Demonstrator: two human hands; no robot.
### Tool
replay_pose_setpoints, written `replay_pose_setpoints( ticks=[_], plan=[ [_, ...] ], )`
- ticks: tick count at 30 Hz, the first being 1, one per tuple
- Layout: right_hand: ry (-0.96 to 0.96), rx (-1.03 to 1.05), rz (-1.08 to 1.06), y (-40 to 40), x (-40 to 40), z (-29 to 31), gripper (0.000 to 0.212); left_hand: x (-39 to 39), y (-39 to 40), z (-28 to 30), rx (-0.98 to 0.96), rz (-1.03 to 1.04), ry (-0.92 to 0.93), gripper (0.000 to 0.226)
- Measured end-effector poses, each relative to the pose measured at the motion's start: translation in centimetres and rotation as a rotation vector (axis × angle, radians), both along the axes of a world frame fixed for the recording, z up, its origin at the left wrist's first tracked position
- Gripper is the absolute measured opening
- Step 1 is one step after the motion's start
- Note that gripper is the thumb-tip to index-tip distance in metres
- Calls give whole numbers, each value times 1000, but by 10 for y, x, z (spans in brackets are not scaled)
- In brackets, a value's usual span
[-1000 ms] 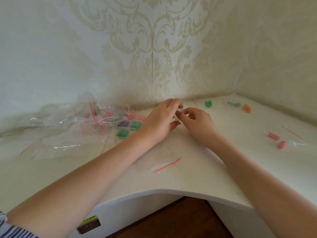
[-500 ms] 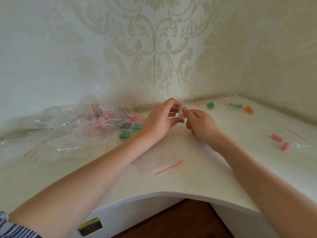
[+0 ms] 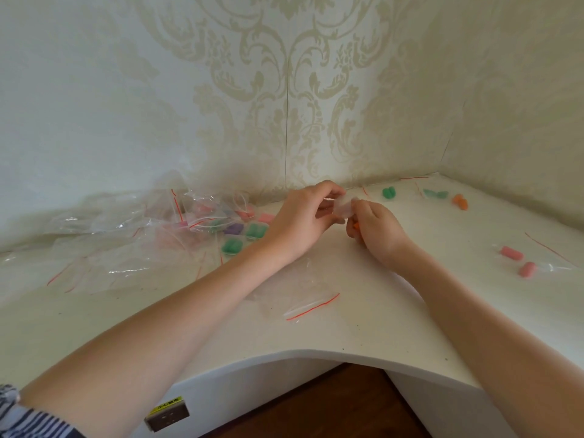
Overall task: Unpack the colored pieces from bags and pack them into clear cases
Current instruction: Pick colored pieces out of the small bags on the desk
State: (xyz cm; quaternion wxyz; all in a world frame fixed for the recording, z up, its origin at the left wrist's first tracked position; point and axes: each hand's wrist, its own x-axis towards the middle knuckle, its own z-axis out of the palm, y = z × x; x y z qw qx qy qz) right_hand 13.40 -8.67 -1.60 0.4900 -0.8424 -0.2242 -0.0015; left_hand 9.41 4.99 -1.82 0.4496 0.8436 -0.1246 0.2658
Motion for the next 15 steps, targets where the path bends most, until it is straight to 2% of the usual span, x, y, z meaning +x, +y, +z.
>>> replay_pose_setpoints(
  ticks=[4,6,10,13,15],
  plan=[
    [-128,-68,-14,0,1,-5,35,3,-1,-3,-11,32,6,32],
    [-180,-75,-13,-2,1,-5,34,3,-3,-1,-158,36,62,26],
    [-341,-246,5,-4,-3,-3,33,3,-3,7,-634,-69,335,6],
    [-360,-283,10,-5,-2,-6,18,7,0,3,-685,-47,419,13],
    [-370,-250,12,-5,-2,-6,25,8,3,0,-792,-63,486,14]
  ],
)
